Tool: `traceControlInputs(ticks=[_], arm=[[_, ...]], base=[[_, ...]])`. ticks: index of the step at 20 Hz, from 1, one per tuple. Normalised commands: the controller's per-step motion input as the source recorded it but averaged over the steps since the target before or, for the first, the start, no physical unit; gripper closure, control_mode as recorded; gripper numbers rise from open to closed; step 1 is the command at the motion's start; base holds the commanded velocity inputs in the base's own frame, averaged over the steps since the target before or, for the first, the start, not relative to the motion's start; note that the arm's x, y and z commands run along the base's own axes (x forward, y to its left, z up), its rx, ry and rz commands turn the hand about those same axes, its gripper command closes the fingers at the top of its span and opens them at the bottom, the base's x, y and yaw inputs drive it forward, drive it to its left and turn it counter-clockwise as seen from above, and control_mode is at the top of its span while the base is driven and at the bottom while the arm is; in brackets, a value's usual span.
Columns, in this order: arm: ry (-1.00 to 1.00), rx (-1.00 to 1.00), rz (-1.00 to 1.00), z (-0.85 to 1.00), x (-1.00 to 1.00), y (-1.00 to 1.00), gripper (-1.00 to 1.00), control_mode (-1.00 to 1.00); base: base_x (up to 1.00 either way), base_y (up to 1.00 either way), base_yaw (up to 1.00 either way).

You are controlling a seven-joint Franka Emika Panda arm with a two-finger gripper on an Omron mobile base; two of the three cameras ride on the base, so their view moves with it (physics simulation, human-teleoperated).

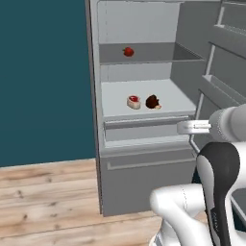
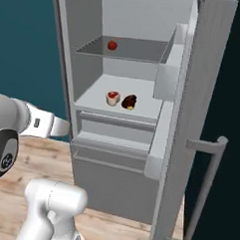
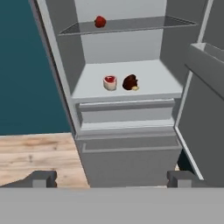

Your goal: Gather the garlic and bell pepper from the fridge and place them on a tray on the dining counter. Then gather the steaks from the fridge and place them on the other tray.

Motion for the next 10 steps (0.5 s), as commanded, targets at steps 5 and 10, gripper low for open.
traceControlInputs(ticks=[5,10], arm=[[0.0,0.0,0.0,0.0,0.0,0.0,-1.0,1.0],[0.0,0.0,0.0,0.0,0.0,0.0,-1.0,1.0]], base=[[1.0,-0.11,-0.08],[1.0,-0.13,-0.02]])
